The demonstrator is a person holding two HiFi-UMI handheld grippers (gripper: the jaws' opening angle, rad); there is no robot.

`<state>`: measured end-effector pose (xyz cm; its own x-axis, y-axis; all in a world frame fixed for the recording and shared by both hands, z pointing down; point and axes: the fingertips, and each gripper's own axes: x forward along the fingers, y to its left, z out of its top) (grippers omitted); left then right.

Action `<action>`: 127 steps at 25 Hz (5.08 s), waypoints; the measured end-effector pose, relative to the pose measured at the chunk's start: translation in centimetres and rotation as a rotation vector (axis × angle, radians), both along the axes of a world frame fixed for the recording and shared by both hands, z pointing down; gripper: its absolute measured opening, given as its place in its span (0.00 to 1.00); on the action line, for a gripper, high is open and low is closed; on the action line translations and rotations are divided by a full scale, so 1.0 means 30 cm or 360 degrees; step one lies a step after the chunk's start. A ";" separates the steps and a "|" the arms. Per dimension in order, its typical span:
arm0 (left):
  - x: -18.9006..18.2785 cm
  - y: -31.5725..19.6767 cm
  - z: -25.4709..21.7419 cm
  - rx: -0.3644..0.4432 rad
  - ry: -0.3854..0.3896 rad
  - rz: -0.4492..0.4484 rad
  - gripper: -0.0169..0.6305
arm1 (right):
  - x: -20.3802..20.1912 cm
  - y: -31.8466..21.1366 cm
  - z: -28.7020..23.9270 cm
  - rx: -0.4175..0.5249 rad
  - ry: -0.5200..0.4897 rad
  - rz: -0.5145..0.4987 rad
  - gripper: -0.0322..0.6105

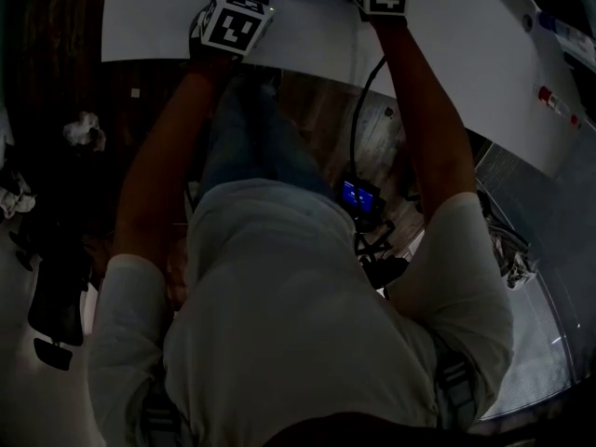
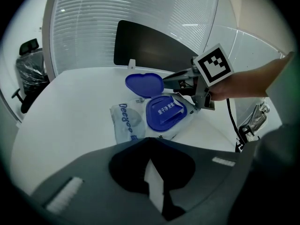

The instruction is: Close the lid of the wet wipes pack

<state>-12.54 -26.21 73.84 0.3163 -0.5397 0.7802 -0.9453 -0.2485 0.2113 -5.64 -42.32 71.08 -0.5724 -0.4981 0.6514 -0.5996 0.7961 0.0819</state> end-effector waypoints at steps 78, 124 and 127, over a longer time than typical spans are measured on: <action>0.100 0.067 -0.626 0.0449 0.0325 -0.0068 0.03 | 0.016 0.462 -0.599 0.0134 -0.0430 -0.0036 0.05; 0.302 0.435 -1.457 0.1194 0.0642 -0.0023 0.03 | 0.190 0.991 -1.463 0.0387 -0.1162 0.0012 0.05; 0.302 0.438 -1.455 0.1190 0.0639 -0.0030 0.03 | 0.193 0.993 -1.456 0.0378 -0.1163 0.0013 0.05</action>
<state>-3.48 -13.06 30.19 0.4788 -0.8767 0.0461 -0.8390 -0.4414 0.3182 0.14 -12.54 27.40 -0.8118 -0.5836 -0.0162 -0.5731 0.8018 -0.1692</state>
